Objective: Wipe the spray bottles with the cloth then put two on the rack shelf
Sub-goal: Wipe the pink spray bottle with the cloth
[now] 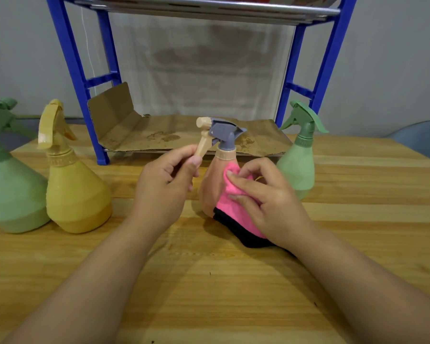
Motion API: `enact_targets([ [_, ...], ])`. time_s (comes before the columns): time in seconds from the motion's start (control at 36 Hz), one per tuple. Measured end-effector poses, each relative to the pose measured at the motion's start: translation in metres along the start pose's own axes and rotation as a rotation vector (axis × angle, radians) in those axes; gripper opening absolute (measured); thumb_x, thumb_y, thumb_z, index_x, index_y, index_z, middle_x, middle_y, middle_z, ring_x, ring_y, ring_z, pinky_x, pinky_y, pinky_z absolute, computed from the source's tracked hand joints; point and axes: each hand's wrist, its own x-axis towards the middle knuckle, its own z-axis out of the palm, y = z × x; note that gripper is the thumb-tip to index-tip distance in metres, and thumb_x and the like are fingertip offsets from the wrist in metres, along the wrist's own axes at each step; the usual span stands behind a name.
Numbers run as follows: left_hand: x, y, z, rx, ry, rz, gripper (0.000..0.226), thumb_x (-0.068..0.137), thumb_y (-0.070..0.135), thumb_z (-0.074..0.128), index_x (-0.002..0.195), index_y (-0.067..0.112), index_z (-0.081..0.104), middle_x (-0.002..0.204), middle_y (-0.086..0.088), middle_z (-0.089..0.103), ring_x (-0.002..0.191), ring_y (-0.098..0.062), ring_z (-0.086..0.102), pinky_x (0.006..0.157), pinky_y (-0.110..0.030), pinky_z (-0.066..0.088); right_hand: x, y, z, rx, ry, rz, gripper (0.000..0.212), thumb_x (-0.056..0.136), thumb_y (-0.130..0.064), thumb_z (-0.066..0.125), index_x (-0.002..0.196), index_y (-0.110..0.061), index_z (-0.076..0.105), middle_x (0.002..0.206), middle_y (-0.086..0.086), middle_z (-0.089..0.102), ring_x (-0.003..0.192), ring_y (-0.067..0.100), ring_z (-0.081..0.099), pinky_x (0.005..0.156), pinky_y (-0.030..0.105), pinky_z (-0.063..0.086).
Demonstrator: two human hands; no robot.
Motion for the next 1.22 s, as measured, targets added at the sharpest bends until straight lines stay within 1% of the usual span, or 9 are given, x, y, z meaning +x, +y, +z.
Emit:
enact_targets([
  [0.11,-0.001,-0.001,0.0,-0.051,-0.012,-0.023,0.028,0.091,0.022,0.056,0.104,0.046,0.059,0.068,0.015,0.06,0.058,-0.003,0.052,0.058,-0.019,0.048,-0.004,-0.001,-0.005,0.005,0.016,0.017,0.031,0.089,-0.018,0.062,0.113,-0.001,0.069,0.099,0.011,0.057,0.087,0.027,0.056,0.072,0.039,0.049],
  [0.25,-0.005,-0.005,0.007,-0.068,-0.118,-0.128,0.052,0.076,0.019,0.074,0.115,0.044,0.049,0.088,0.01,0.054,0.069,-0.004,0.05,0.057,-0.015,0.047,-0.004,-0.001,-0.01,-0.003,0.141,0.149,0.03,0.085,-0.01,0.067,0.114,0.001,0.068,0.098,0.008,0.055,0.09,0.012,0.051,0.082,0.018,0.045],
  [0.42,-0.005,-0.017,0.018,0.038,-0.177,-0.26,0.075,0.07,0.027,0.08,0.133,0.035,0.04,0.117,0.012,0.05,0.103,-0.006,0.049,0.066,-0.011,0.038,-0.005,0.002,-0.011,0.002,0.14,0.255,0.033,0.085,-0.011,0.067,0.116,-0.001,0.067,0.1,0.004,0.052,0.093,0.006,0.048,0.088,0.006,0.038],
  [0.53,-0.003,-0.02,0.019,0.008,-0.291,-0.321,0.085,0.068,0.03,0.081,0.138,0.036,0.034,0.107,0.026,0.047,0.096,0.007,0.049,0.068,-0.007,0.037,-0.005,0.002,-0.01,-0.013,0.096,0.244,0.034,0.085,-0.008,0.068,0.118,-0.003,0.066,0.103,0.001,0.051,0.095,0.004,0.047,0.088,0.007,0.039],
  [0.64,0.0,-0.022,0.018,-0.07,-0.31,-0.352,0.066,0.066,0.026,0.082,0.119,0.037,0.045,0.11,0.022,0.053,0.096,0.005,0.052,0.063,-0.009,0.043,-0.005,0.002,-0.01,0.017,0.113,0.25,0.035,0.085,-0.007,0.067,0.12,-0.005,0.066,0.103,0.0,0.052,0.095,-0.001,0.047,0.089,0.007,0.038],
  [0.78,0.003,-0.019,0.019,-0.145,-0.339,-0.353,0.058,0.073,0.02,0.077,0.121,0.032,0.046,0.115,0.019,0.053,0.091,-0.002,0.057,0.057,-0.012,0.051,-0.005,0.0,-0.013,0.109,0.169,0.282,0.034,0.087,-0.008,0.064,0.122,-0.008,0.066,0.106,-0.004,0.055,0.101,-0.009,0.049,0.091,0.006,0.037],
  [0.97,0.005,-0.015,0.021,-0.367,-0.369,-0.401,0.057,0.068,0.027,0.08,0.119,0.031,0.055,0.119,0.006,0.059,0.104,-0.022,0.063,0.078,-0.036,0.054,-0.004,-0.01,-0.017,0.275,0.208,0.34,0.039,0.09,-0.006,0.062,0.128,-0.015,0.06,0.119,-0.004,0.06,0.114,0.002,0.053,0.097,0.014,0.041],
  [1.08,0.004,-0.014,0.02,-0.454,-0.34,-0.418,0.057,0.066,0.035,0.073,0.12,0.032,0.056,0.119,0.002,0.061,0.104,-0.024,0.064,0.077,-0.041,0.054,-0.005,-0.016,-0.014,0.227,0.026,0.329,0.049,0.095,-0.019,0.054,0.142,-0.024,0.041,0.148,-0.008,0.041,0.137,0.0,0.033,0.113,0.014,0.027],
  [1.22,0.006,-0.011,0.016,-0.505,-0.339,-0.378,0.058,0.07,0.028,0.066,0.126,0.024,0.053,0.12,-0.003,0.062,0.093,-0.014,0.067,0.063,-0.025,0.053,-0.008,-0.022,-0.003,0.16,-0.219,0.307,0.063,0.1,-0.034,0.04,0.153,-0.03,0.005,0.161,-0.016,-0.007,0.147,0.001,-0.011,0.121,0.026,0.002],
])
